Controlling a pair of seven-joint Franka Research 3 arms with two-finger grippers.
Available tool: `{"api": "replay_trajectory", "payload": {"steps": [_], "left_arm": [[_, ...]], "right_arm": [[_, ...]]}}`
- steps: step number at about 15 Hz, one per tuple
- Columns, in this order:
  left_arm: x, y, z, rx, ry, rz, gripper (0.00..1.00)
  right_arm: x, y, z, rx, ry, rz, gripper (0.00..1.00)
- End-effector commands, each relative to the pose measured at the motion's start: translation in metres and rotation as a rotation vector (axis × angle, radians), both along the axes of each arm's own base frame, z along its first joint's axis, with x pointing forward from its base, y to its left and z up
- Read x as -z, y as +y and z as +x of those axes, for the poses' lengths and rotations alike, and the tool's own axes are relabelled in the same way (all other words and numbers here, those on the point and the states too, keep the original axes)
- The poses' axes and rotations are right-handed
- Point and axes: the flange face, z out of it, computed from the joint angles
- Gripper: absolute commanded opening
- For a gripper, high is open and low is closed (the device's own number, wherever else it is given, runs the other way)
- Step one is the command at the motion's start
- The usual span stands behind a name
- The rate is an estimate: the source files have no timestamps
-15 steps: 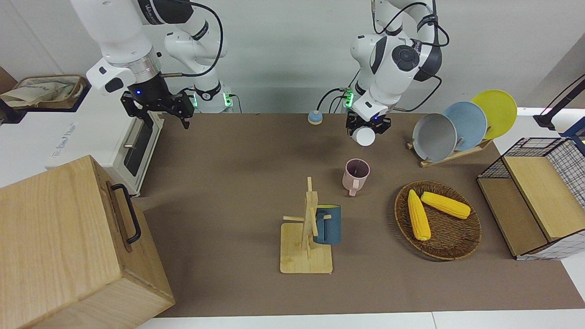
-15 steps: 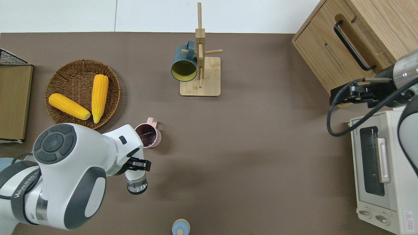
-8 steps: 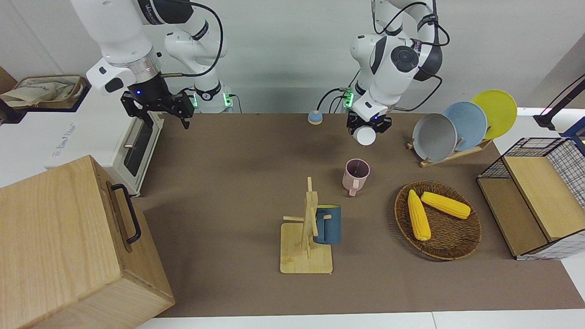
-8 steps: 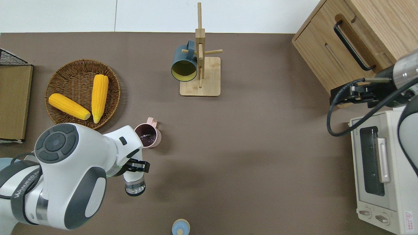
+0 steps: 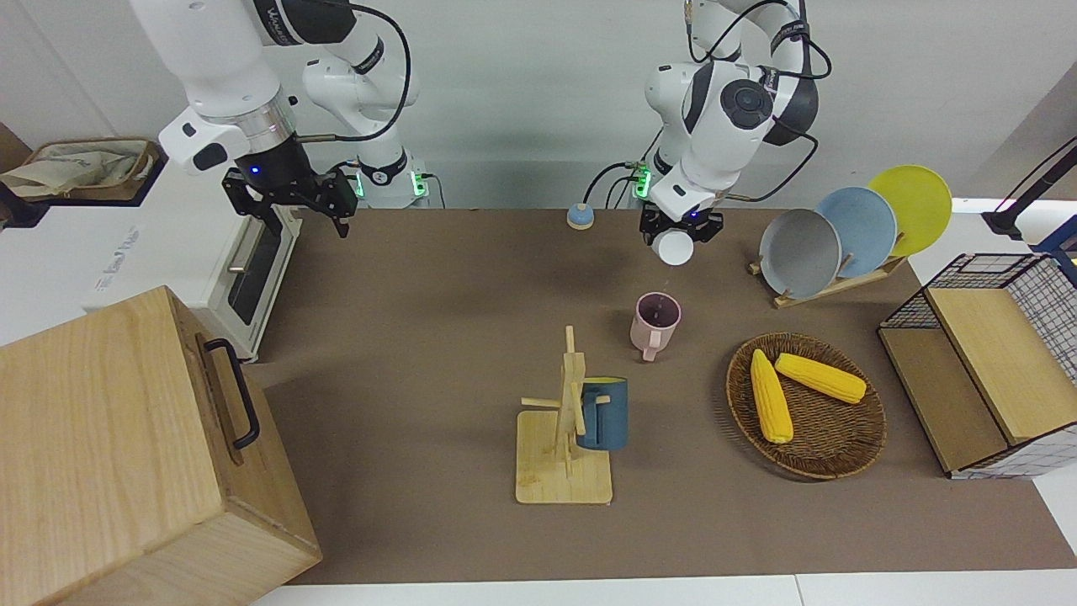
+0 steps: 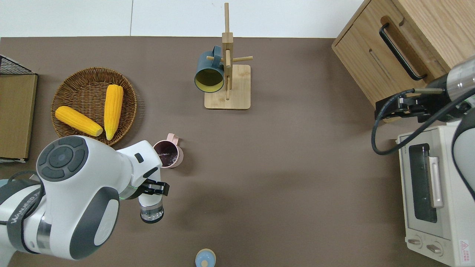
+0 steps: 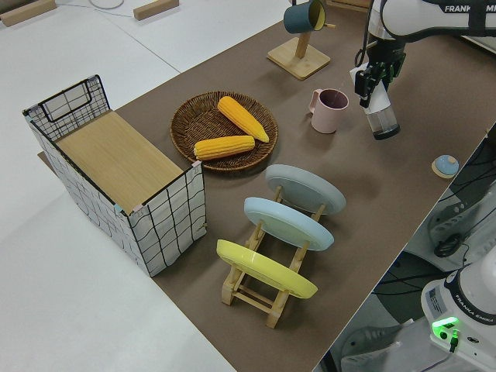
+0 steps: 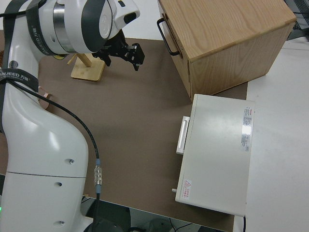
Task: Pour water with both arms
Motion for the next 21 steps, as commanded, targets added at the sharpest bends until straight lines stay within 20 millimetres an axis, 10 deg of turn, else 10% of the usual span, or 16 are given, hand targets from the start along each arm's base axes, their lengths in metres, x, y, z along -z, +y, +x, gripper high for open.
{"api": "replay_trajectory", "payload": {"steps": [1,21], "left_arm": [[-0.0120,0.0003,0.0037,-0.007,0.008,0.022,0.00],[-0.0124,-0.0054,0.0123,-0.006,0.053,0.066,0.00]], "right_arm": [[0.0001,-0.0021,-0.0061,-0.008,0.004,0.016,0.994],[0.0002,-0.0021,-0.0063,-0.009,0.005,0.016,0.994]]}}
